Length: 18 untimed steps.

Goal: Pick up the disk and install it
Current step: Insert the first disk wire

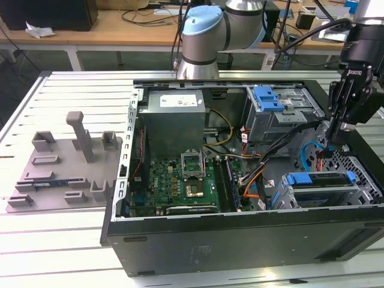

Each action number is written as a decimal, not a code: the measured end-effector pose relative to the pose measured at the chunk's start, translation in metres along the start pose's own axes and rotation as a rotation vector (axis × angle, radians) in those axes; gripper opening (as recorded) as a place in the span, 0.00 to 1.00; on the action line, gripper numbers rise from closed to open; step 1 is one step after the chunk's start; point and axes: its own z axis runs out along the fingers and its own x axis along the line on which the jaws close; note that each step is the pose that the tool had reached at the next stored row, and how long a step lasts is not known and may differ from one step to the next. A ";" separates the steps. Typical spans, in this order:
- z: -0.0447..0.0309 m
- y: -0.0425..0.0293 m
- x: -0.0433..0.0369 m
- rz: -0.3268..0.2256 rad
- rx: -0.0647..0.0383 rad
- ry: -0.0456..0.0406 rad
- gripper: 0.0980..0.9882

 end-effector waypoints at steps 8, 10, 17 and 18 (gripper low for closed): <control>0.0025 -0.0001 -0.0013 0.004 -0.002 0.0001 0.22; 0.0025 -0.0001 -0.0013 0.004 -0.002 0.0002 0.22; 0.0026 -0.0001 -0.0015 0.005 -0.003 0.0002 0.08; 0.0027 -0.0001 -0.0015 0.005 -0.003 0.0003 0.08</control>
